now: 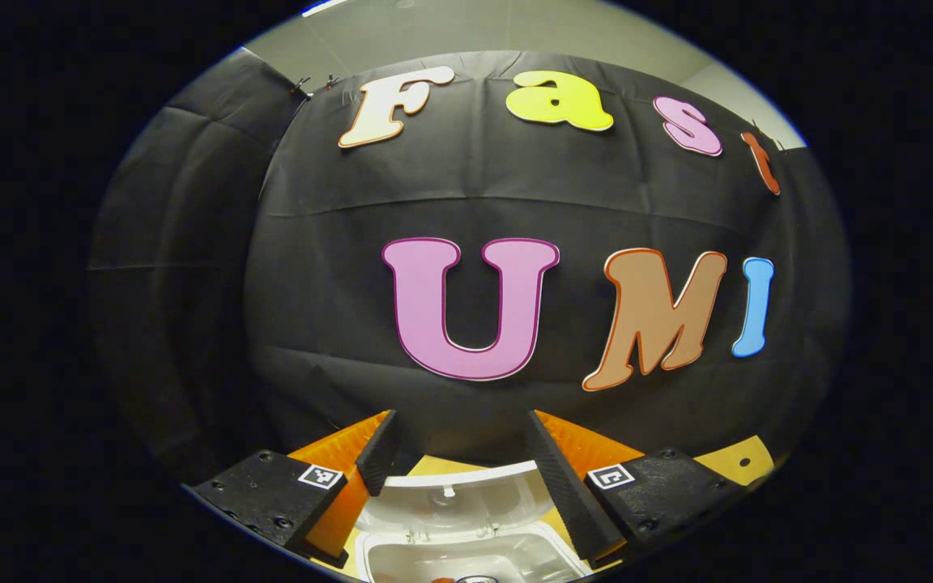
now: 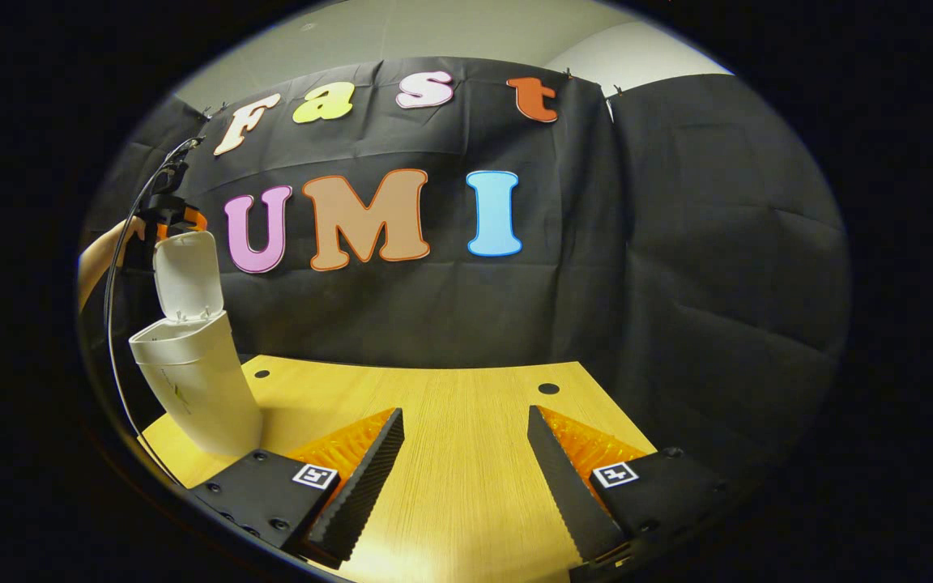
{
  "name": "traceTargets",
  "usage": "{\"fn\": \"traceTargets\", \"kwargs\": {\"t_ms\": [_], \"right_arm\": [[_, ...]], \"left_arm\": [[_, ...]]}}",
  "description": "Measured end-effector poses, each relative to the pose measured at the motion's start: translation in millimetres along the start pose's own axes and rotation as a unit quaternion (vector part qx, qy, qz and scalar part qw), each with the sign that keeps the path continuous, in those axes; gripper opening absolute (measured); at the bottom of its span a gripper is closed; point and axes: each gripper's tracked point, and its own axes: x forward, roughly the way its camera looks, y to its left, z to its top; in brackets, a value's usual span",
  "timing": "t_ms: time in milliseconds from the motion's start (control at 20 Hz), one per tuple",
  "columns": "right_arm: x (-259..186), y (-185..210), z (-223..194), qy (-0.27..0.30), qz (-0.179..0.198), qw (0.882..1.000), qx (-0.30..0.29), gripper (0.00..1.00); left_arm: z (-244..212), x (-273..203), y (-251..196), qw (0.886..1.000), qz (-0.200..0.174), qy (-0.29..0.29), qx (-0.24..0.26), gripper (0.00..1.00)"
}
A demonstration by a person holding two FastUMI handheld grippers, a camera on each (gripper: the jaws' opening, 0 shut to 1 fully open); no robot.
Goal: Press the lid of the desktop garbage bin to open it, pick up the crumpled paper on the desktop and throw it into the bin, then pick up the pop can on the desktop and drop it into the bin, and finally close the garbage bin lid.
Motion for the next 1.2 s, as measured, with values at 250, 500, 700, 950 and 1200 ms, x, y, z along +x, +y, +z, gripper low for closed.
{"fn": "traceTargets", "kwargs": {"t_ms": [250, 500, 700, 950, 1200], "right_arm": [[5, 5, -1, 0.002, 0.016, 1.000, 0.000, 0.98], [11, 6, 1, 0.000, 0.030, 1.000, 0.001, 0.98], [15, 4, 0, 0.004, 0.037, 0.999, -0.003, 0.98], [20, 3, 0, 0.008, 0.044, 0.999, -0.006, 0.98], [21, 3, -4, 0.013, 0.047, 0.999, -0.008, 0.99]], "left_arm": [[-9, -29, -7, 1.000, -0.003, -0.004, -0.004, 0.93], [-28, -65, -18, 1.000, -0.006, -0.008, -0.015, 0.94], [-55, -84, -28, 0.999, -0.012, 0.012, -0.037, 0.94], [-97, -96, -32, 0.998, -0.001, 0.043, -0.038, 0.93], [-134, -107, -37, 0.997, 0.005, 0.070, -0.024, 0.94]]}}
